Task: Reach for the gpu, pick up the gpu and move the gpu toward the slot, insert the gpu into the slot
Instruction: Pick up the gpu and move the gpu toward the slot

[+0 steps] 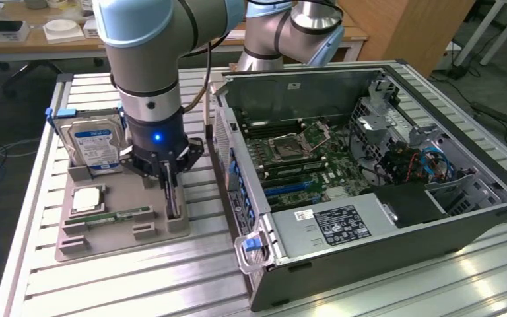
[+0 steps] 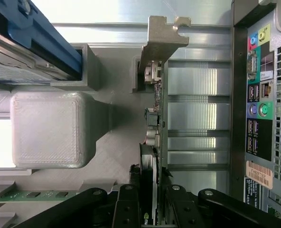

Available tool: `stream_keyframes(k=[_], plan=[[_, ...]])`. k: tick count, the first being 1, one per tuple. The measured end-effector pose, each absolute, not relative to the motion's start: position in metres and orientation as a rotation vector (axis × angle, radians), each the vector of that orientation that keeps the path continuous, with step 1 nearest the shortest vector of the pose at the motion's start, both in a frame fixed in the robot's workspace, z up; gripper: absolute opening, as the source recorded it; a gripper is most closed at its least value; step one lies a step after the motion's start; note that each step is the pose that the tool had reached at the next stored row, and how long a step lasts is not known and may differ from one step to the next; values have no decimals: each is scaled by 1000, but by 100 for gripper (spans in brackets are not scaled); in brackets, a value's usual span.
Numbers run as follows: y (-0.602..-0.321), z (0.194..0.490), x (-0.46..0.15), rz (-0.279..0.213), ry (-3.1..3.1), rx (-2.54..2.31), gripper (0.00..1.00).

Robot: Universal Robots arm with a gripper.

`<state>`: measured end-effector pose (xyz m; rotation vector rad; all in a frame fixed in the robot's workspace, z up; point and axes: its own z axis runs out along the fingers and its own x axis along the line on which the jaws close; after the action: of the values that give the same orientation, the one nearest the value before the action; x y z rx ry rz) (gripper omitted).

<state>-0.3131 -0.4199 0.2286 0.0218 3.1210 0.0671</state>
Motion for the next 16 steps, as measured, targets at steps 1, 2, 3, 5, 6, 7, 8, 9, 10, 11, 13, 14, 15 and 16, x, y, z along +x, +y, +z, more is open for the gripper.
stream_keyframes(k=[1, 2, 3, 5, 6, 7, 8, 9, 10, 11, 13, 14, 15, 16], plan=[[-420, 231, -313, 67, 3121, 22, 26], [-420, 232, -314, 67, 3121, 22, 26], [-420, 234, -314, 68, 3121, 22, 26], [-420, 240, -314, 68, 3121, 22, 26], [-420, 242, -314, 68, 3121, 22, 26], [-420, 244, -314, 68, 3121, 22, 26], [-420, 246, -314, 69, 3121, 21, 26], [-420, 249, -314, 70, 3121, 22, 26], [-420, 253, -314, 72, 3121, 22, 26], [-420, 258, -314, 73, 3121, 22, 26], [-420, 266, -314, 76, 3121, 22, 26], [-420, 270, -314, 77, 3121, 22, 26], [-420, 274, -314, 79, 3121, 22, 26], [-420, 277, -314, 79, 3121, 22, 26]])
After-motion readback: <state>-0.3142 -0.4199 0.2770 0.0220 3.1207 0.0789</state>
